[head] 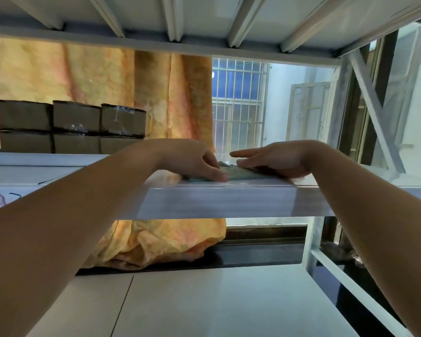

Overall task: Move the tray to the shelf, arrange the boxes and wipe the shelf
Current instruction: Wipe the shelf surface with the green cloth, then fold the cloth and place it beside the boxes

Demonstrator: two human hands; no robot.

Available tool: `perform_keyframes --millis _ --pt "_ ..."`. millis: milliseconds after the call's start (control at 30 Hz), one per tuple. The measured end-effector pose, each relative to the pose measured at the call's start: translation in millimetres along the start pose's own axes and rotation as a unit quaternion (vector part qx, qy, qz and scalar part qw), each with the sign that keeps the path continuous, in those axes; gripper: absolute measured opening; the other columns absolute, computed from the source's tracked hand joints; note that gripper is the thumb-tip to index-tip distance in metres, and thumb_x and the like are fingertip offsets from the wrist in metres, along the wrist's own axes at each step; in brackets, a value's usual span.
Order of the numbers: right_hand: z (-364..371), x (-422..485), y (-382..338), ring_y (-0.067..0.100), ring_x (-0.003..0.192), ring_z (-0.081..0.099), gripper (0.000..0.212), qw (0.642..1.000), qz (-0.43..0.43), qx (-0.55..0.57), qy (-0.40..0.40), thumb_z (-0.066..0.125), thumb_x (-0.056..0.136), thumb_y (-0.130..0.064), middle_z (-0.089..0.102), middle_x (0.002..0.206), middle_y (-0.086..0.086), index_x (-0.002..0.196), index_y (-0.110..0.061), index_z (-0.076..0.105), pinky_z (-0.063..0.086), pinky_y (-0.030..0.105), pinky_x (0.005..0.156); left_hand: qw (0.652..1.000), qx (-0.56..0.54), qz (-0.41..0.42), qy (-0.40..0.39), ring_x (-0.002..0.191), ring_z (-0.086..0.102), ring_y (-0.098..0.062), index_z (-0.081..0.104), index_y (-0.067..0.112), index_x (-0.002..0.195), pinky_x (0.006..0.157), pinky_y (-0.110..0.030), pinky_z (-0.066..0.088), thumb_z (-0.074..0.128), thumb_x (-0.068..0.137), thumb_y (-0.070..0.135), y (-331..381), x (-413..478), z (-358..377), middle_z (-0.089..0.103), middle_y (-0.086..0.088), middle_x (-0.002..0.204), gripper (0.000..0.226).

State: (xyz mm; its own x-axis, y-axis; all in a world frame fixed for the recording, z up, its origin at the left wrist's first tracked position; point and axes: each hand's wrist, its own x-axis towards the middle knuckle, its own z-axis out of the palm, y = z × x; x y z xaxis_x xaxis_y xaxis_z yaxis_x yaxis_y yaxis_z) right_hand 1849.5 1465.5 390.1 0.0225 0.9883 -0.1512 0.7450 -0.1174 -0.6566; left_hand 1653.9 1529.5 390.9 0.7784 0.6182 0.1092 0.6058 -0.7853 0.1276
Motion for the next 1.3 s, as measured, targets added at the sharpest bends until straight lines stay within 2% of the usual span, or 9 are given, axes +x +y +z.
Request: perform_keyframes --millis 67,233,400,533,700,900,1033,1133,1300 --pt "-5 -6 7 0.009 0.102 0.057 0.056 1.0 0.007 -0.026 -0.009 0.053 0.094 -0.032 0.049 0.134 -0.003 0.146 -0.03 0.033 0.046 0.02 0.08 1.0 -0.004 0.004 -0.005 0.097 0.056 -0.001 0.06 0.03 0.125 0.077 -0.012 0.038 0.058 0.082 0.056 -2 -4 0 0.062 0.017 0.116 0.051" --pt "-13 -15 16 0.013 0.12 0.049 0.056 0.995 -0.015 -0.096 0.019 0.061 0.089 -0.028 0.045 0.143 -0.004 0.142 -0.028 0.041 0.04 0.021 0.096 0.999 -0.005 0.005 0.04 0.104 0.06 -0.004 0.063 0.031 0.121 0.075 -0.008 0.039 0.06 0.089 0.035 -8 -10 -1 0.064 0.014 0.118 0.032" --pt "-34 -31 32 0.02 0.123 0.051 0.042 0.983 0.004 -0.165 0.076 0.062 0.088 -0.007 0.058 0.129 0.0 0.128 -0.022 0.058 0.038 0.037 0.11 0.995 0.07 -0.008 0.07 0.095 0.059 -0.008 0.063 0.031 0.116 0.059 -0.011 0.034 0.056 0.085 0.01 -7 -8 2 0.063 0.014 0.105 0.039" --pt "-37 -39 36 0.019 0.118 0.055 0.043 0.973 0.012 -0.212 0.092 0.056 0.086 0.006 0.061 0.123 0.002 0.125 -0.013 0.061 0.043 0.025 0.098 0.993 0.077 -0.004 0.086 0.082 0.057 -0.01 0.07 0.026 0.107 0.06 -0.016 0.039 0.055 0.088 0.014 -7 -3 0 0.068 0.006 0.102 0.027" --pt "-34 -37 38 0.022 0.1 0.064 0.031 0.952 -0.013 -0.263 0.156 0.062 0.084 0.0 0.071 0.103 0.004 0.111 -0.012 0.07 0.051 0.033 0.096 0.997 0.039 0.001 0.07 0.081 0.056 -0.016 0.069 0.019 0.101 0.065 -0.025 0.04 0.048 0.093 0.016 -6 -3 -5 0.067 -0.003 0.097 0.023" --pt "-37 -50 23 0.009 0.07 0.054 0.028 0.943 0.002 -0.306 0.131 0.056 0.089 -0.004 0.061 0.074 -0.005 0.072 -0.027 0.061 0.044 0.015 0.064 0.996 -0.086 0.009 0.005 0.083 0.059 -0.013 0.065 0.022 0.085 0.077 -0.024 0.051 0.049 0.096 0.012 -6 -15 -20 0.063 0.002 0.086 0.022" --pt "-40 -62 12 0.011 0.072 0.051 0.023 0.953 -0.003 -0.277 0.123 0.047 0.093 -0.004 0.058 0.076 0.002 0.081 -0.013 0.065 0.043 0.021 0.067 0.985 -0.167 0.008 -0.042 0.092 0.068 -0.011 0.069 0.025 0.095 0.08 -0.022 0.056 0.05 0.096 0.01 -15 -21 -33 0.072 0.001 0.097 0.024" --pt "-47 -68 8 0.019 0.082 0.053 0.024 0.959 -0.037 -0.209 0.186 0.039 0.098 -0.008 0.057 0.085 0.006 0.097 -0.004 0.063 0.046 0.027 0.071 0.974 -0.225 0.008 0.029 0.087 0.067 -0.012 0.066 0.024 0.097 0.071 -0.02 0.057 0.051 0.095 0.011 -22 -20 -44 0.071 0.001 0.095 0.02" --pt "-63 -74 3 0.019 0.086 0.061 0.021 0.965 -0.103 0.021 0.241 0.044 0.1 -0.015 0.06 0.099 0.007 0.11 -0.012 0.062 0.054 0.028 0.067 0.916 -0.367 0.029 0.161 0.083 0.059 -0.015 0.063 0.022 0.096 0.08 -0.03 0.049 0.049 0.096 0.011 -31 -17 -57 0.064 -0.003 0.095 0.018"
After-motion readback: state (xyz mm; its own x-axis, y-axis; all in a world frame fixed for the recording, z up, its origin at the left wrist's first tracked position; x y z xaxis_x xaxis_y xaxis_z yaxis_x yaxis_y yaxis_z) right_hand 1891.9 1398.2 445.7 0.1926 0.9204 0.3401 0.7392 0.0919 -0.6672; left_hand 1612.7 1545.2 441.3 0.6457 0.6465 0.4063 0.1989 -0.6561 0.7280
